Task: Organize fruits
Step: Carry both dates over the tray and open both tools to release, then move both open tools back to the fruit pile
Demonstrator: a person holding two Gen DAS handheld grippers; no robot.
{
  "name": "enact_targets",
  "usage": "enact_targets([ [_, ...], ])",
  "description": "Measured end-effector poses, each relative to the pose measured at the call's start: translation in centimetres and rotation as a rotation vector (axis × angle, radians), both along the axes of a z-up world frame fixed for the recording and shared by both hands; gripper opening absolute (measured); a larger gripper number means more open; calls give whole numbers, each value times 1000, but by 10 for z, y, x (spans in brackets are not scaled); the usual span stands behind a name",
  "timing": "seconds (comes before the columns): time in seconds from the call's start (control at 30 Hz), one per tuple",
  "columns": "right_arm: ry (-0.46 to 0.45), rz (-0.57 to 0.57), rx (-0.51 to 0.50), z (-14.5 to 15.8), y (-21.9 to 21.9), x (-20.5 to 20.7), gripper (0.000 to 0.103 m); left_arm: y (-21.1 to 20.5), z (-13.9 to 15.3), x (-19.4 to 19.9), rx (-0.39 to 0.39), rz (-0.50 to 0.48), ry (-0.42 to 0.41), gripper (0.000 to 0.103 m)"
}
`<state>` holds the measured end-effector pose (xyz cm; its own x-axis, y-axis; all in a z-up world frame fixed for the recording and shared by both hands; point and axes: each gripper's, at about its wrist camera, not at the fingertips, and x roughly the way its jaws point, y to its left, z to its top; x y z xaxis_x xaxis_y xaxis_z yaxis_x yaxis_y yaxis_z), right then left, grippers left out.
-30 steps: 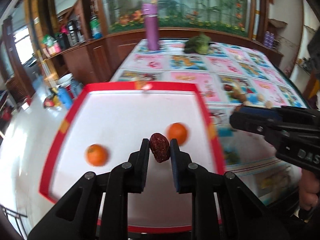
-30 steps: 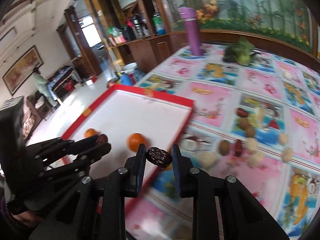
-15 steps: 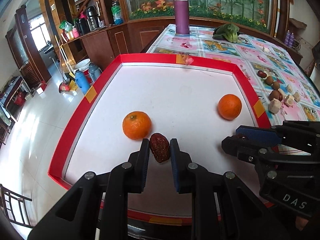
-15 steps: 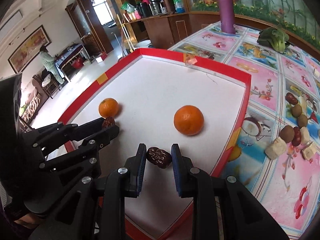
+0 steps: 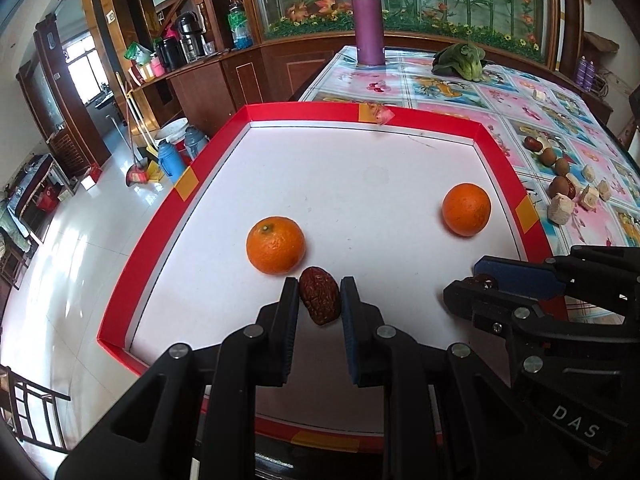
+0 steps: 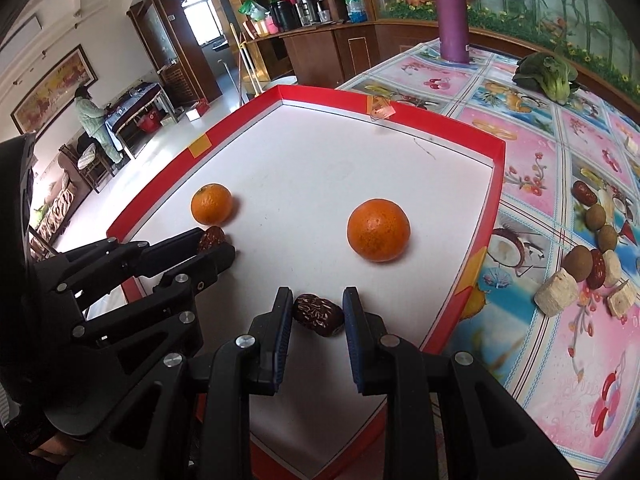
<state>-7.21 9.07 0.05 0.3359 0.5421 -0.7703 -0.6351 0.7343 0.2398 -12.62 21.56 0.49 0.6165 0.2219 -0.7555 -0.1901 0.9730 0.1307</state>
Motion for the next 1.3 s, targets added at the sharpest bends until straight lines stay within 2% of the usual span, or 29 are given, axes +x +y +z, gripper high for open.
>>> enact_targets([
  [0.13,3,-2,2,1,0,-2,25,0,1,-1,7,7,5,24],
  [0.2,2,-1,-1,0,0,-2,25,0,1,-1,21,15,8,29],
  [0.27,3,0,-4,0,0,-2,25,0,2,-1,28,22,10,46],
  [0.33,4,-3,-5,1,-2,-2,28,0,2,-1,34,32,12,54],
  [0.4,6,-8,11,3,-8,-1,32,0,3,-2,34,32,11,56],
  [0.63,-22,-39,94,20,-37,0,37,-7,13,-1,59,30,-6,67],
  [0.77,-59,-107,116,30,-70,5,39,-15,25,0,68,14,-39,68],
  [0.87,-72,-165,121,34,-98,11,39,-26,35,2,64,-17,-61,69],
  [0.97,-76,-240,124,35,-131,17,39,-43,42,9,57,-66,-72,75],
  [1.07,-87,-313,108,34,-162,22,39,-66,48,17,60,-134,-80,75],
  [1.3,-63,-486,69,20,-237,28,39,-123,48,35,30,-297,-55,76],
])
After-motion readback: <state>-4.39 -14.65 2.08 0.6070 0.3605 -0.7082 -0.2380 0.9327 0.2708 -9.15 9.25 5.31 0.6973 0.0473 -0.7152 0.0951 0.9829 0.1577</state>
